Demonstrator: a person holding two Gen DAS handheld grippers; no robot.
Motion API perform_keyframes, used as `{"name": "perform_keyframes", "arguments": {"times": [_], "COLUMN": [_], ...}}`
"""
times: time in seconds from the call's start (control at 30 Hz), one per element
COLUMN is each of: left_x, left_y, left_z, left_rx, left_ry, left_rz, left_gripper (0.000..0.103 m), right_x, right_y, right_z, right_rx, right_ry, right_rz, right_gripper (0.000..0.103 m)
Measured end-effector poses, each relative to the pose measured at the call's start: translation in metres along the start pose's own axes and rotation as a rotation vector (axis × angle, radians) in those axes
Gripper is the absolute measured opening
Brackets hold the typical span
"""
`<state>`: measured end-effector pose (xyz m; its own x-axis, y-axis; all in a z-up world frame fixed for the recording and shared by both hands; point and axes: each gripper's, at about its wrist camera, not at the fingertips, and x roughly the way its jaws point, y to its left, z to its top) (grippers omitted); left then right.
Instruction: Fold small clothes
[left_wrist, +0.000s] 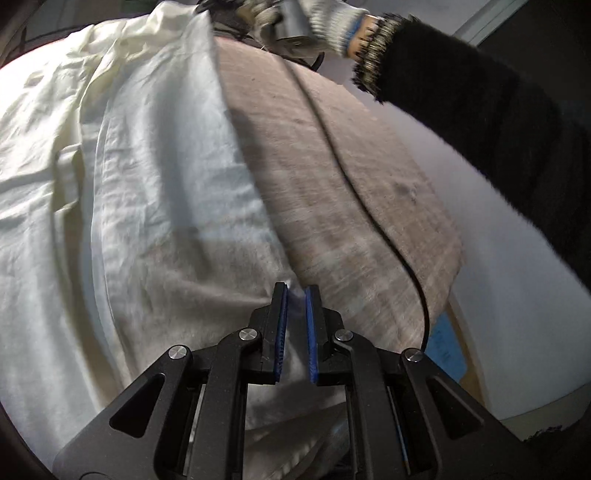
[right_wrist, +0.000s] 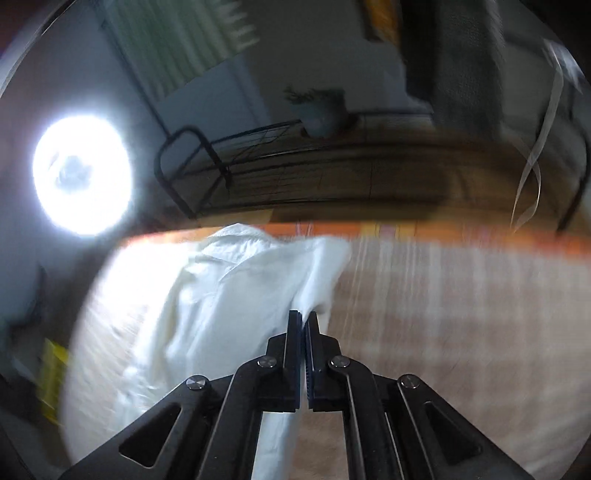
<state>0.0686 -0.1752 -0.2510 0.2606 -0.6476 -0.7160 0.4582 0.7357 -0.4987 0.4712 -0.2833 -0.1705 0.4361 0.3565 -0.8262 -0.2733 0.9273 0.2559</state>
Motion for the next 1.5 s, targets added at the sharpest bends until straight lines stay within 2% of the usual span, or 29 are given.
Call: {"name": "perform_keyframes", "arguments": {"times": [0.03, 0.1, 0.17, 0.2, 0.23, 0.33, 0.43, 0.7, 0.8, 0.83, 0.9, 1.0, 1.07, 1.13, 1.17, 1.23, 1.27, 1.4, 1.5], "left_x": [-0.001, -0.005, -0.013, -0.017, -0.024, -0.045, -0.065, -0.079, -0.084, -0.085, -0.093, -0.109, -0.123, -0.136, -0.143, -0.157, -0.164, -0.181, -0.182], "left_y": [-0.003, -0.008, -0.006, -0.007, -0.007, -0.007, -0.004, 0.012, 0.016, 0.017, 0.019, 0.026, 0.033, 0.041, 0.046, 0.057, 0.065, 0.097, 0.119], "left_z": [0.000, 0.000, 0.000, 0.002, 0.002, 0.001, -0.001, -0.003, -0.005, -0.005, -0.006, -0.010, -0.014, -0.018, -0.021, -0.026, -0.029, -0.038, -0.043], "left_rx": [0.017, 0.035, 0.024, 0.016, 0.011, 0.036, 0.057, 0.015, 0.002, 0.002, 0.001, 0.000, -0.009, -0.020, -0.028, -0.046, -0.063, -0.162, -0.243], "left_ry": [-0.004, -0.002, 0.003, 0.000, -0.006, -0.037, -0.077, -0.102, -0.114, -0.118, -0.128, -0.146, -0.160, -0.170, -0.176, -0.191, -0.203, -0.206, -0.184], "left_rz": [0.010, 0.019, 0.008, 0.005, 0.004, 0.017, 0.046, 0.110, 0.123, 0.129, 0.141, 0.163, 0.179, 0.196, 0.210, 0.235, 0.255, 0.302, 0.285], "left_gripper": [0.006, 0.006, 0.006, 0.006, 0.006, 0.006, 0.006, 0.006, 0.006, 0.006, 0.006, 0.006, 0.006, 0.008, 0.010, 0.027, 0.030, 0.032, 0.038], "right_x": [0.009, 0.032, 0.037, 0.033, 0.025, -0.007, -0.019, 0.020, 0.046, 0.046, 0.042, 0.007, -0.032, -0.070, -0.092, -0.126, -0.143, -0.181, -0.191], "right_y": [0.001, 0.000, -0.005, -0.008, -0.012, -0.012, 0.010, 0.053, 0.070, 0.074, 0.075, 0.068, 0.064, 0.060, 0.057, 0.055, 0.055, 0.064, 0.074], "right_z": [0.000, -0.003, -0.005, -0.003, -0.003, -0.008, -0.025, -0.054, -0.060, -0.061, -0.060, -0.062, -0.069, -0.083, -0.095, -0.118, -0.137, -0.212, -0.271], "right_rx": [-0.027, -0.063, -0.060, -0.041, -0.005, 0.050, 0.001, -0.049, -0.097, -0.118, -0.118, -0.072, -0.045, -0.021, -0.005, 0.031, 0.054, 0.089, 0.139], "right_ry": [0.026, 0.085, 0.090, 0.067, 0.038, -0.040, -0.024, 0.051, 0.097, 0.080, 0.087, 0.052, 0.011, -0.016, -0.028, -0.037, -0.031, 0.030, 0.090], "right_rz": [-0.034, -0.171, -0.192, -0.185, -0.172, -0.071, 0.015, 0.022, -0.037, -0.052, -0.041, 0.006, 0.049, 0.089, 0.106, 0.132, 0.137, 0.146, 0.165], "right_gripper": [0.000, 0.002, 0.008, 0.015, 0.028, 0.025, 0.017, 0.017, 0.017, 0.020, 0.020, 0.020, 0.032, 0.033, 0.034, 0.038, 0.041, 0.047, 0.048]}}
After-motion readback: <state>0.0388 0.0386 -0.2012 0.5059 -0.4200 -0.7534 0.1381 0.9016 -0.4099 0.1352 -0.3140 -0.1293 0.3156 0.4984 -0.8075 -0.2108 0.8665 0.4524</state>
